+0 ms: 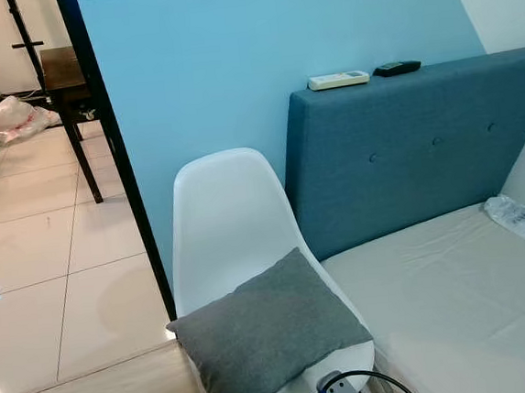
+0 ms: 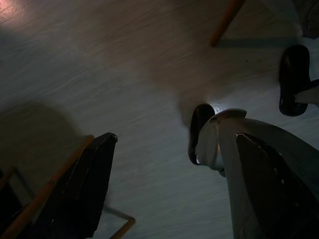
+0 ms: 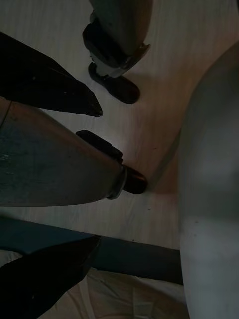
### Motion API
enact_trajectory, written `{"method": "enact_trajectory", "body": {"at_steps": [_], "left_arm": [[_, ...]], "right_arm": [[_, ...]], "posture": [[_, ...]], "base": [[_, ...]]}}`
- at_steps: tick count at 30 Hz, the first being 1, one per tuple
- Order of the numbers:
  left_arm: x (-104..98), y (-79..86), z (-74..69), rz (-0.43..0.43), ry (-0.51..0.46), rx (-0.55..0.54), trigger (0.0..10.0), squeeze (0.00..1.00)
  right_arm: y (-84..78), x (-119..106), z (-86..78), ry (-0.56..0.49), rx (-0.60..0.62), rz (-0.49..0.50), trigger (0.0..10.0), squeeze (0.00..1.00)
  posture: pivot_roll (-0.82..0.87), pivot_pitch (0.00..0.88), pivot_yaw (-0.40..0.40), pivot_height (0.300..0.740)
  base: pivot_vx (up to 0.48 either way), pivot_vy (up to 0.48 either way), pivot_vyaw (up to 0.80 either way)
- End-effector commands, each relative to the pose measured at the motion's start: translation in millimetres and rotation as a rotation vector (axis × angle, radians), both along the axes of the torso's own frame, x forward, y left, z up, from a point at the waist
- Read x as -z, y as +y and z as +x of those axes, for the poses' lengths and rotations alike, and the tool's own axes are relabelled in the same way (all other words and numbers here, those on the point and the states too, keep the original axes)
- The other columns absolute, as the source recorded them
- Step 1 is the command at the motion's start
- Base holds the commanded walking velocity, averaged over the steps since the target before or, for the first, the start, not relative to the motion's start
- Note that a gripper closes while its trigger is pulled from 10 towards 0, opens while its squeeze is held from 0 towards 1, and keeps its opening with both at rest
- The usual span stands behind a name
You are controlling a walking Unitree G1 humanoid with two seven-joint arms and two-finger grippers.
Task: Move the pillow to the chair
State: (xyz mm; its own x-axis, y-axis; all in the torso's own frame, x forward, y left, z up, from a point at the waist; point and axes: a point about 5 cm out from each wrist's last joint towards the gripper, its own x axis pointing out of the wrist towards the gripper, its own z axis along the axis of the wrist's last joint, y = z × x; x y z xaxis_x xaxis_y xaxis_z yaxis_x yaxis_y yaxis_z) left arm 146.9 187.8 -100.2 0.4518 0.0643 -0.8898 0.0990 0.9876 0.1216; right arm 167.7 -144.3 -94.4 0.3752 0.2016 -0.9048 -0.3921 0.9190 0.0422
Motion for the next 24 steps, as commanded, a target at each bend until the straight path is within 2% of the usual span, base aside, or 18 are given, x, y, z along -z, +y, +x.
{"method": "enact_trajectory", "body": {"at_steps": [1,19,24], "left_arm": [[0.9,-0.8,-2.2,-0.004,0.004,-0.012,10.0,0.00],[-0.4,-0.6,1.1,-0.011,-0.011,-0.020,10.0,0.00],[-0.4,0.0,0.9,-0.012,-0.010,-0.023,10.0,0.00]], "right_arm": [[-0.5,0.4,-0.6,0.004,-0.013,-0.015,10.0,0.00],[-6.6,2.9,-6.4,0.016,-0.032,-0.060,10.0,0.00],[-7.3,3.8,-8.6,0.026,-0.038,-0.062,10.0,0.00]], "posture": [[0.14,0.000,-0.074,0.740],[0.15,0.000,-0.081,0.740],[0.14,0.000,-0.081,0.740]], "base": [[0.000,0.000,0.00],[-0.247,0.000,0.00],[-0.283,0.000,-0.73]]}}
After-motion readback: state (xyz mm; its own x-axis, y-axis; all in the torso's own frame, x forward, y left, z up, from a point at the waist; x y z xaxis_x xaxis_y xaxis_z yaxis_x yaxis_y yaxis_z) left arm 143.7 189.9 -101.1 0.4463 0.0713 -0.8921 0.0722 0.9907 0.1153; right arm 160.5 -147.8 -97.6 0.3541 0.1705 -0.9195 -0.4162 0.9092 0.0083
